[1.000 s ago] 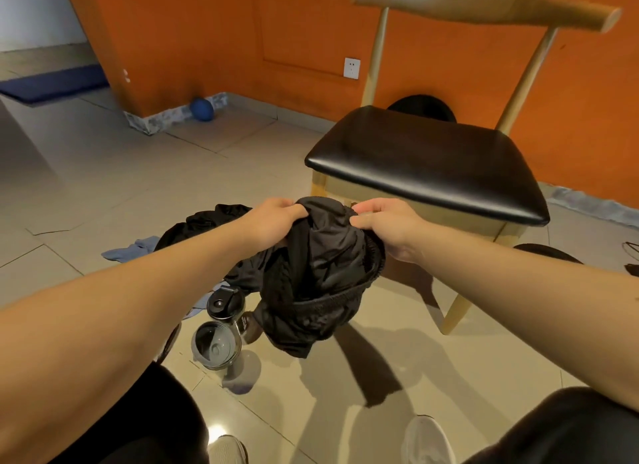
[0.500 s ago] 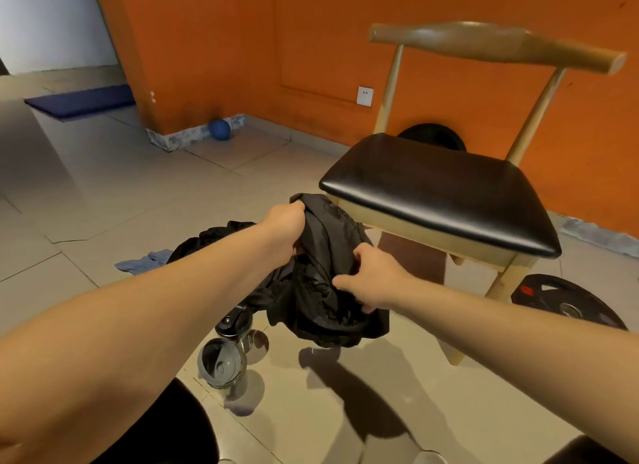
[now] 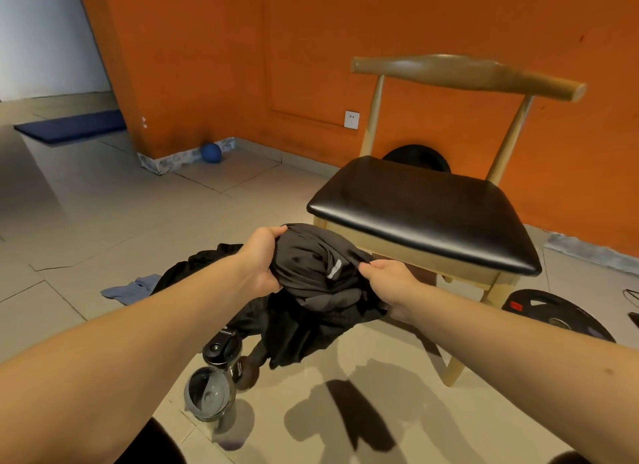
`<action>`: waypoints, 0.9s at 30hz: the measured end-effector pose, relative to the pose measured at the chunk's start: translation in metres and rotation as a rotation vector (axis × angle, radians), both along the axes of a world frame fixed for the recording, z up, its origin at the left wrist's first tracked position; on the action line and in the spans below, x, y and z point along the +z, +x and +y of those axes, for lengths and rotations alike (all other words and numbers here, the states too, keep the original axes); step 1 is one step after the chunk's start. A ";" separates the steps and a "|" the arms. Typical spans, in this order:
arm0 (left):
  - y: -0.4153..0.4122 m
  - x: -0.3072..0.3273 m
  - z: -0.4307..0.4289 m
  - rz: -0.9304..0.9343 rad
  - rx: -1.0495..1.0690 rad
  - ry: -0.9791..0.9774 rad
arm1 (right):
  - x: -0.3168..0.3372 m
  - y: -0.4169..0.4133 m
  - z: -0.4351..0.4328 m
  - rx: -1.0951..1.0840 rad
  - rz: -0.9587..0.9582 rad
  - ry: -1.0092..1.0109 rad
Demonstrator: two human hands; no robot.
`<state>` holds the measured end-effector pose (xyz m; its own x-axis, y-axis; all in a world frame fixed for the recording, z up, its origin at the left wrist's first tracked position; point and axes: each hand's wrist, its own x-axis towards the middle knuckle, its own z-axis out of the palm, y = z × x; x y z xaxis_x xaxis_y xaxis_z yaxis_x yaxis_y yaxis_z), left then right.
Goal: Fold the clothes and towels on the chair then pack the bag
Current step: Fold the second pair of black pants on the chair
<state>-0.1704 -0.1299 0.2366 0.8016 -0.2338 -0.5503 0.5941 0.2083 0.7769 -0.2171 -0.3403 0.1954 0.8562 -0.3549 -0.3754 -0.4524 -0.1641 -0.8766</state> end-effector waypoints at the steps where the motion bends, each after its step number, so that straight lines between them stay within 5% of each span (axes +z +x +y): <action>1: 0.000 0.000 0.002 -0.009 -0.013 -0.011 | 0.002 0.001 -0.001 -0.026 0.026 0.053; 10: 0.022 -0.031 0.039 0.000 -0.036 0.351 | 0.004 0.005 -0.009 -0.104 0.138 0.329; 15: 0.018 -0.040 0.031 -0.398 -0.113 0.913 | 0.007 0.005 0.003 -0.084 0.149 0.359; 18: -0.001 -0.032 0.017 -0.696 -0.391 0.833 | 0.010 0.005 0.011 -0.077 0.153 0.347; 22: -0.020 -0.030 -0.008 -0.821 -0.775 0.825 | 0.013 0.002 0.021 -0.007 0.154 0.317; 27: -0.022 -0.036 -0.015 -0.861 -0.743 0.851 | 0.009 0.001 0.018 -0.007 0.002 0.306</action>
<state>-0.1923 -0.1449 0.2009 0.7927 -0.5920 -0.1454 -0.3584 -0.6456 0.6744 -0.2165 -0.3223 0.2045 0.8533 -0.2309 -0.4675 -0.4543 0.1107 -0.8839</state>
